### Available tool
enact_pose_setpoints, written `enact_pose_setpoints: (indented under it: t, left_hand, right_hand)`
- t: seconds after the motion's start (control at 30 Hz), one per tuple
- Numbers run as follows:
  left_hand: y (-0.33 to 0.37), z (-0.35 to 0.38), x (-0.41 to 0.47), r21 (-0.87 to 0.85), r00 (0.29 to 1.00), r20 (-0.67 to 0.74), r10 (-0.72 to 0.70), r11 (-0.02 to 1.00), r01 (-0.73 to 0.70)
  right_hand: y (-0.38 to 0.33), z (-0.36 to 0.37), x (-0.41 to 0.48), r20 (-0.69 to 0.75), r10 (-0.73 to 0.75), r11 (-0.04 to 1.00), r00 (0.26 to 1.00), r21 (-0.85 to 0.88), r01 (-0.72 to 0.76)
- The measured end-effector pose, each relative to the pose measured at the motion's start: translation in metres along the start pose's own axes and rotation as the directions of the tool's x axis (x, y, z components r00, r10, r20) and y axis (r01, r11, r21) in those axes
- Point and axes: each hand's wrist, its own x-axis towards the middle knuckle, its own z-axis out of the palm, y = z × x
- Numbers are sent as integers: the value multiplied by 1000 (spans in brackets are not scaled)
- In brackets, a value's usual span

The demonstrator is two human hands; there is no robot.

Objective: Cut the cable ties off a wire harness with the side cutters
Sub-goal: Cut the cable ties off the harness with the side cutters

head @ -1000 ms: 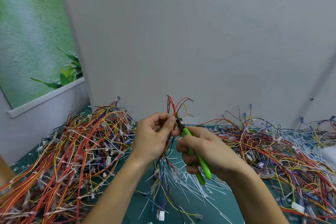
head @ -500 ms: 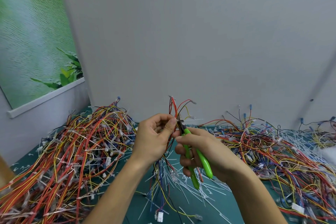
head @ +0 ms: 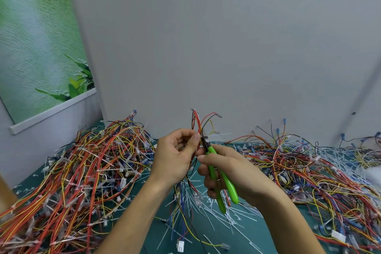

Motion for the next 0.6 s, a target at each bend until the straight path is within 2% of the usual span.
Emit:
enact_pose_setpoints:
  t: [0.37, 0.6]
  left_hand:
    - [-2, 1, 1, 6, 1000, -14, -21, 1000, 21]
    - [-1, 1, 0, 3, 1000, 3, 8, 1000, -8]
  right_hand:
    - [3, -3, 0, -42, -12, 998, 999, -56, 10]
    - [0, -4, 0, -4, 44, 996, 999, 79, -43]
